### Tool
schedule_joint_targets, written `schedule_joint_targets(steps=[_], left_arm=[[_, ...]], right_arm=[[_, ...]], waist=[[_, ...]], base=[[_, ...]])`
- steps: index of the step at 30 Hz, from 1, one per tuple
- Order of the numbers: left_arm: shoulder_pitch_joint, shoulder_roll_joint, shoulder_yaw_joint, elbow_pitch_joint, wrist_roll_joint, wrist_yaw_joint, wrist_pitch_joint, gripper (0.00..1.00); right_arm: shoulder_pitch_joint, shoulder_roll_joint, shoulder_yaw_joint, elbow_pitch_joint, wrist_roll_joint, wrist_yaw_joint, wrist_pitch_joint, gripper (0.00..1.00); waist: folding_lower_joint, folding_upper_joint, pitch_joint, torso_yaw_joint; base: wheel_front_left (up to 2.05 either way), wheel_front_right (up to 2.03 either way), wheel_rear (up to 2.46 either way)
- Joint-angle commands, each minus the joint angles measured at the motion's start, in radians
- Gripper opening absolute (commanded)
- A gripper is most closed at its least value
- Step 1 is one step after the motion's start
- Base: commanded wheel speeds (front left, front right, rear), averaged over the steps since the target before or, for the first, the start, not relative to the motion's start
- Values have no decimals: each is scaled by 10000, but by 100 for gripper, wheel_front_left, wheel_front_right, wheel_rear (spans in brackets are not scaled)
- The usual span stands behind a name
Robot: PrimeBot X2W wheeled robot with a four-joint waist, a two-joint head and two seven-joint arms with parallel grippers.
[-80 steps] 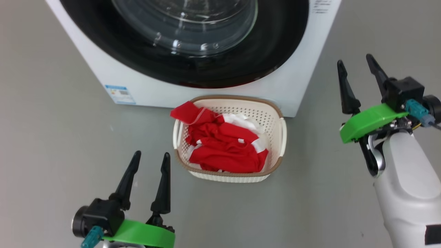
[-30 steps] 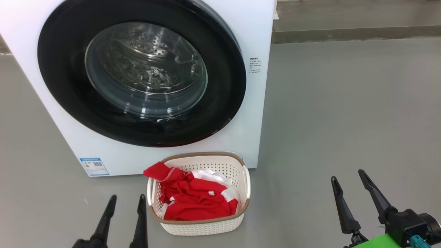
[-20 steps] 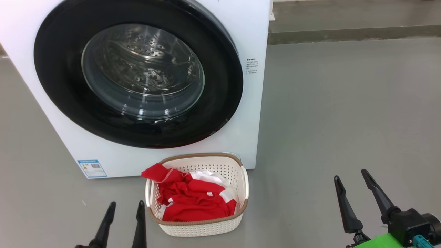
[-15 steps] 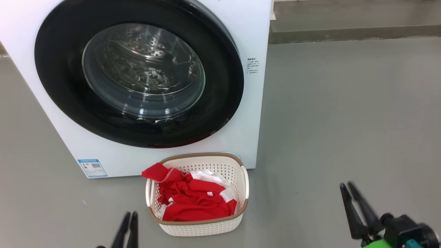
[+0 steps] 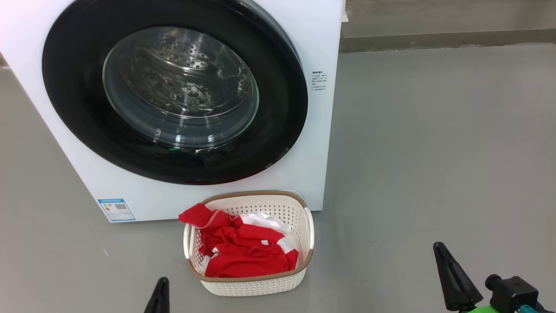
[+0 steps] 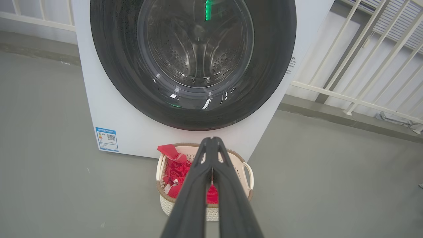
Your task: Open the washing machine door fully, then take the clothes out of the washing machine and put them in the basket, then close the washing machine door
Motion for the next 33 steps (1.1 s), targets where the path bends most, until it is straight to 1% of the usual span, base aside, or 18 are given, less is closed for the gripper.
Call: schedule_joint_targets(steps=[1, 17, 33], left_arm=[[-330, 46, 160, -197, -328, -104, 72, 0], [-571, 64, 383, -101, -1967, -253, 497, 0], [-847, 84, 642, 11, -3831, -421, 986, 0]], right_arm=[[-426, -124, -46, -224, 442, -4, 87, 0], [-700, -190, -91, -77, 2252, -9, 486, 0], [-1007, -248, -163, 87, 4293, -14, 957, 0]], waist=[[-1, 0, 12, 3], [-2, 0, 105, 18], [-2, 0, 210, 37]], base=[[0, 0, 0], [0, 0, 0], [0, 0, 0]])
